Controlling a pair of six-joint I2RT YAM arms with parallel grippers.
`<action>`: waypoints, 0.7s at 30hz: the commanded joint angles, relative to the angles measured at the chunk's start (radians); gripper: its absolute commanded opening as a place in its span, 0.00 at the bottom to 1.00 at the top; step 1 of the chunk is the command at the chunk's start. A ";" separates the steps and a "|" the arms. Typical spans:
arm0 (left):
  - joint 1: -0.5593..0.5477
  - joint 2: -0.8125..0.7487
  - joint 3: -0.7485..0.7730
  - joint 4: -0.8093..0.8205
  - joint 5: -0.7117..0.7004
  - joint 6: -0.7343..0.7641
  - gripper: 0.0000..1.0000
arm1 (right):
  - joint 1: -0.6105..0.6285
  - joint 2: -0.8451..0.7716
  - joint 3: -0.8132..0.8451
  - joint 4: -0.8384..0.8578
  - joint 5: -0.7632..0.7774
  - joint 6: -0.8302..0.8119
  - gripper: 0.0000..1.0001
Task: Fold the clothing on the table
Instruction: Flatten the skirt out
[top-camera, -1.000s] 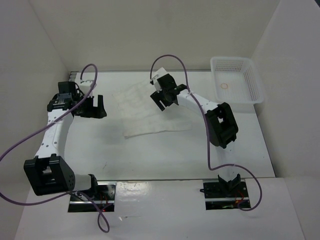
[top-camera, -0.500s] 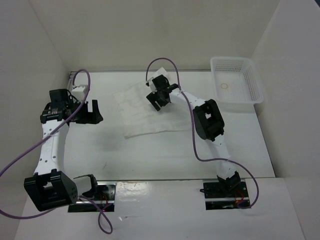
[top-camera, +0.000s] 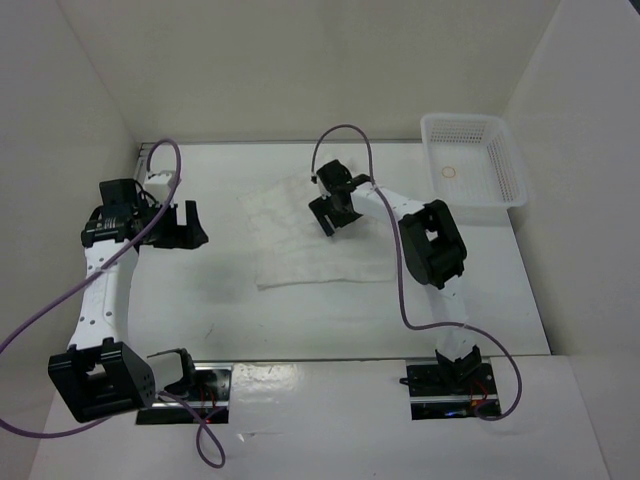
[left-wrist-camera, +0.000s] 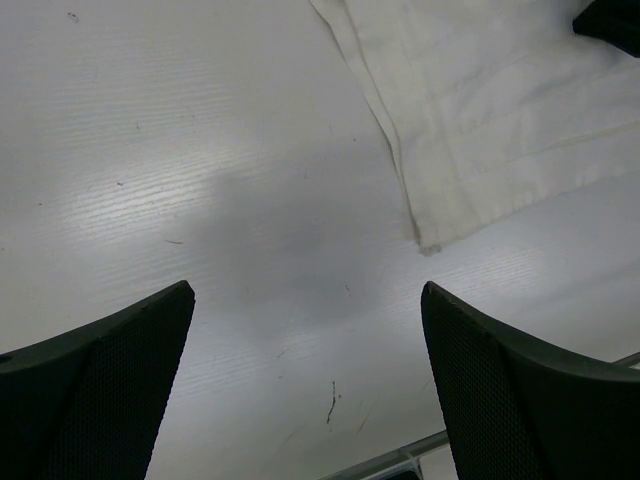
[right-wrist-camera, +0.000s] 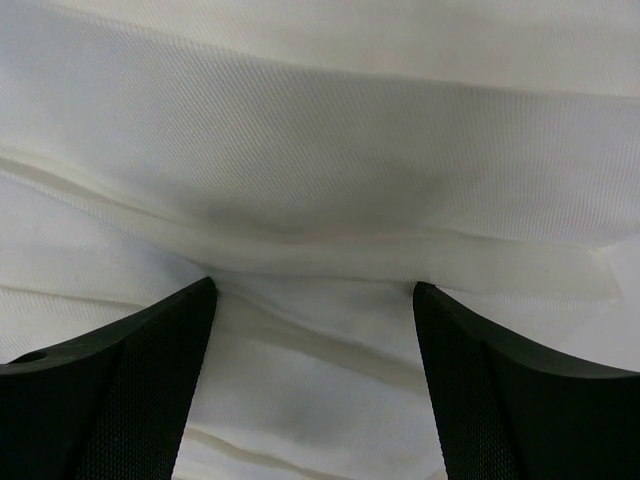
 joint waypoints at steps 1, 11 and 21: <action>0.007 0.001 0.007 0.002 0.050 0.019 1.00 | -0.006 -0.106 -0.112 -0.078 0.065 0.077 0.84; 0.007 0.020 0.017 0.002 0.040 0.019 1.00 | -0.006 -0.267 -0.292 -0.089 -0.003 0.139 0.82; -0.058 0.156 0.093 0.002 0.049 0.019 1.00 | 0.030 -0.480 -0.270 -0.123 -0.356 -0.028 0.81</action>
